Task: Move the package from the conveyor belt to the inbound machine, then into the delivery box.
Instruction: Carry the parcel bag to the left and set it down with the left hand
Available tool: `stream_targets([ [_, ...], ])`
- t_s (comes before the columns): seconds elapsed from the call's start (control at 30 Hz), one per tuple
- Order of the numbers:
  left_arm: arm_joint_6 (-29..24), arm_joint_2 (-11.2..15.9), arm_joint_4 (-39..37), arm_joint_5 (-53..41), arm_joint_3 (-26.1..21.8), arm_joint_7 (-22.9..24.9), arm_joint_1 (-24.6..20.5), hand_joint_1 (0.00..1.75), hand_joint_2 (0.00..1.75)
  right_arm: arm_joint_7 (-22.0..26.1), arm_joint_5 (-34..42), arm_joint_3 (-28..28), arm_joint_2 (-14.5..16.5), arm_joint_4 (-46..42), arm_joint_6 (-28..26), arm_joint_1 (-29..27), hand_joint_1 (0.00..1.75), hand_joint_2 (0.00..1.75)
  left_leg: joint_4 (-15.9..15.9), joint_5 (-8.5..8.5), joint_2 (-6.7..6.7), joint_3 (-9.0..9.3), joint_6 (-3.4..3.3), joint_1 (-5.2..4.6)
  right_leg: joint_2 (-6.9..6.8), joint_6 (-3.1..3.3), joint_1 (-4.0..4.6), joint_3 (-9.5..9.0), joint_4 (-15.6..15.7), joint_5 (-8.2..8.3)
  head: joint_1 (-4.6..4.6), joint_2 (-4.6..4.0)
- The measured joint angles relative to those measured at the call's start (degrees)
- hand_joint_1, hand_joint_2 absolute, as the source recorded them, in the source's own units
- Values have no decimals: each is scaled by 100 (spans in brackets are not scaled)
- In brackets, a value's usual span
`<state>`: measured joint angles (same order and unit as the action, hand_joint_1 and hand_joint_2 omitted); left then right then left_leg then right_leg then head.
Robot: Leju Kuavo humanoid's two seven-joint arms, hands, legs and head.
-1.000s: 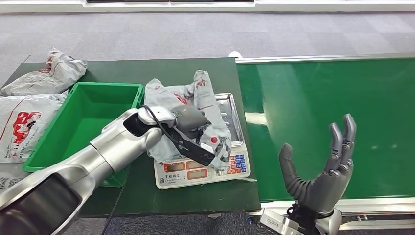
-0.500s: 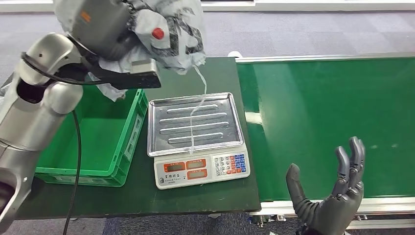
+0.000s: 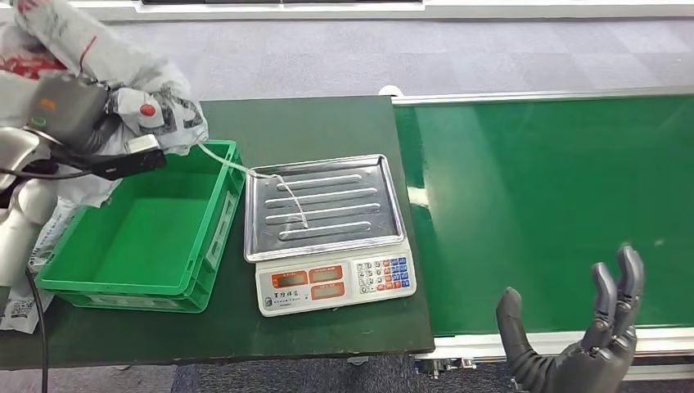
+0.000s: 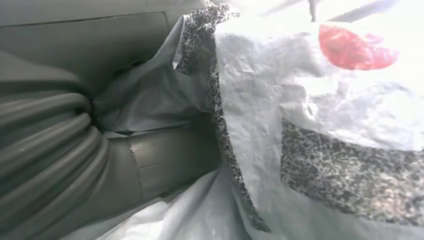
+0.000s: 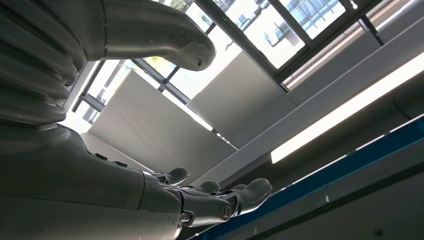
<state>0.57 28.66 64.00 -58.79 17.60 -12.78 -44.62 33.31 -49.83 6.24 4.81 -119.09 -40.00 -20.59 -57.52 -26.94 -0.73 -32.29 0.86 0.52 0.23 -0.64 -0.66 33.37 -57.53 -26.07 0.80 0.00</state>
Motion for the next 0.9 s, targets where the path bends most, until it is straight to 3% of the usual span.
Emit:
stream_targets([
  [0.2, -153, 32, -391, -61, -748, -190, 1119, 175, 175, -55, -20, -38, 0, -75, 0, -93, 0, 175, 0, -5, -2, -5, 4, -1, 3, 1, -1, 7, 2, -1, -1, 0],
  [0.3, -147, 5, -479, -84, -1117, -348, 1605, 51, 175, -45, -37, -55, 0, -99, 0, -151, 0, 175, -1, -6, -3, -8, 4, 0, 2, 2, 1, 12, 3, -2, 1, 0],
  [0.33, -140, -12, -496, -95, -1221, -393, 1735, 7, 131, -42, -37, -59, 0, -102, 0, -158, 0, 175, -1, -6, -3, -9, 4, 0, 2, 3, 1, 13, 3, -3, 0, 0],
  [0.37, -128, -35, -505, -104, -1307, -428, 1848, 0, 87, -43, -39, -60, 0, -103, 0, -159, 0, 175, -1, -6, -2, -10, 4, 0, 1, 3, 1, 14, 3, -3, 1, 0],
  [0.43, -95, -106, -502, -160, -1454, -462, 2040, 0, 0, -89, -76, -60, 0, -104, 0, -159, 0, 175, -1, -6, -1, -11, 4, -1, -1, 3, 1, 13, 4, -3, 0, 0],
  [0.6, -307, -427, -434, -347, -1703, -477, 2382, 0, 0, -219, -210, -60, 0, -104, 0, -176, 0, 175, -2, -5, 2, -11, 4, -1, -3, 3, 1, 12, 4, -2, 0, 0],
  [0.77, -559, -796, 82, 331, -2045, -431, 2480, 0, 0, -273, -276, -60, 13, -116, 0, -199, 0, 175, -3, -5, 3, -11, 4, -1, -5, 5, 1, 10, 4, 1, -1, 0],
  [0.9, -1295, -1127, 826, 765, -2290, -409, 2657, 0, 0, -277, -331, -60, 32, -119, 0, -227, 0, 175, -3, -6, 2, -11, 4, -1, -5, 5, 1, 10, 4, 1, 1, 0],
])
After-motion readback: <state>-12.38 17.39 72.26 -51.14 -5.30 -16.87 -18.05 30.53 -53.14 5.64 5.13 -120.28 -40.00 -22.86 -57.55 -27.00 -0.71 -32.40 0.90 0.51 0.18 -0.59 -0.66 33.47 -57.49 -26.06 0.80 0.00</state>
